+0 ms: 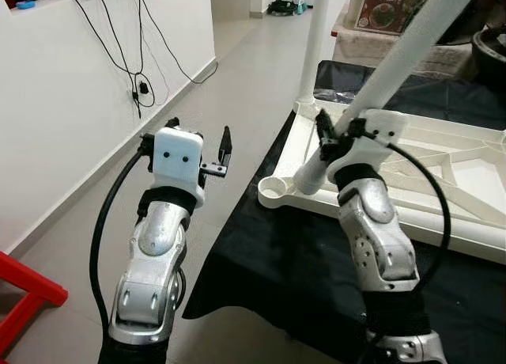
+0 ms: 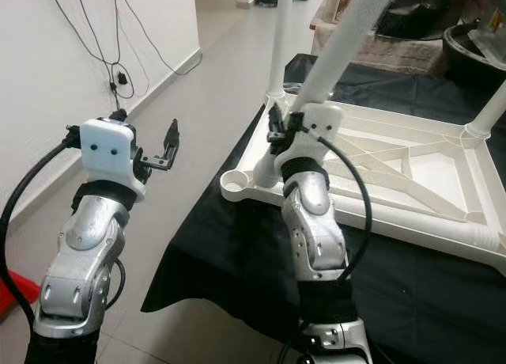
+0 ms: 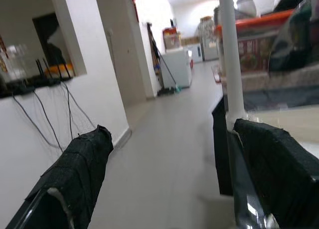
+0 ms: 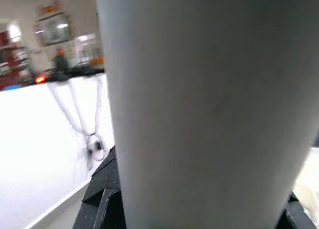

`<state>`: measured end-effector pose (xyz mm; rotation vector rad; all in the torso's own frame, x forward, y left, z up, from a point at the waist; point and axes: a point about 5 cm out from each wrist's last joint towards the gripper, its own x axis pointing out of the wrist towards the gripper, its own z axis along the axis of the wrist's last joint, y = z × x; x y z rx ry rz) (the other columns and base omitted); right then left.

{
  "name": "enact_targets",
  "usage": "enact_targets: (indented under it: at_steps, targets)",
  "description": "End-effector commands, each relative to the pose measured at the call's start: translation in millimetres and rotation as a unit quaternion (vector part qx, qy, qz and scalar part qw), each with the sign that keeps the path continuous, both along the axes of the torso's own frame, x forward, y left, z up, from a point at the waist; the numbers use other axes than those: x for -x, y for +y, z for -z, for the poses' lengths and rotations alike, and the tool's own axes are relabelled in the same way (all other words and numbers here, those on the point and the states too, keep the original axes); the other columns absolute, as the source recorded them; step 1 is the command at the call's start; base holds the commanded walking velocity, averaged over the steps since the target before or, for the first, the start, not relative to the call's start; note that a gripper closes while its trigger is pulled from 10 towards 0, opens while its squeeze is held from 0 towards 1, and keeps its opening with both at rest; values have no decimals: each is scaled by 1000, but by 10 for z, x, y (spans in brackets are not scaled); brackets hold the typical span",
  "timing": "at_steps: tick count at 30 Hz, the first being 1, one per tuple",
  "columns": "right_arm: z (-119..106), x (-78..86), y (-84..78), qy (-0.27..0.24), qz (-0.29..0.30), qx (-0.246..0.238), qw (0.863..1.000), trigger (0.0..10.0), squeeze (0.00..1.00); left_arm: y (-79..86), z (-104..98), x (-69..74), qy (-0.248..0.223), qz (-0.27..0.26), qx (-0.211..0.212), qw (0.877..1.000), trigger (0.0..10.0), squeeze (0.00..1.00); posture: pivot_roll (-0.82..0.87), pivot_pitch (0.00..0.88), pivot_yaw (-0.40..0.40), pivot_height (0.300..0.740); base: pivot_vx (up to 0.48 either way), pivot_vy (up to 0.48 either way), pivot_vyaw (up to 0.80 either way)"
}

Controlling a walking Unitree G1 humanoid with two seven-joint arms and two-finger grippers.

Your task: Building children table

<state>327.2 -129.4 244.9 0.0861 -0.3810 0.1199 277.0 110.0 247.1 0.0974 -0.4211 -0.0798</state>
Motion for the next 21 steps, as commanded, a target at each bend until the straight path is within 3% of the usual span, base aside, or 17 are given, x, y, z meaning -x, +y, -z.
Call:
enact_targets:
  at_steps: [1, 7, 21]
  targets:
    - [-19, 64, 33, -22, -11, 22, 999, 10000, 0, -54, 22, 40, 2, 11, -7, 1000, 10000, 0, 55, 139, -33, 740, 274, 0, 0]
    - [-39, 100, 41, -34, -27, 10, 999, 10000, 0, -158, 54, 77, 7, 29, -6, 1000, 10000, 0, 55, 139, -34, 740, 297, 0, 0]
    - [-85, 151, 56, -57, -36, 12, 998, 10000, 0, -157, 67, 92, 16, 35, 7, 999, 10000, 0, 57, 142, -32, 740, 272, 0, 0]
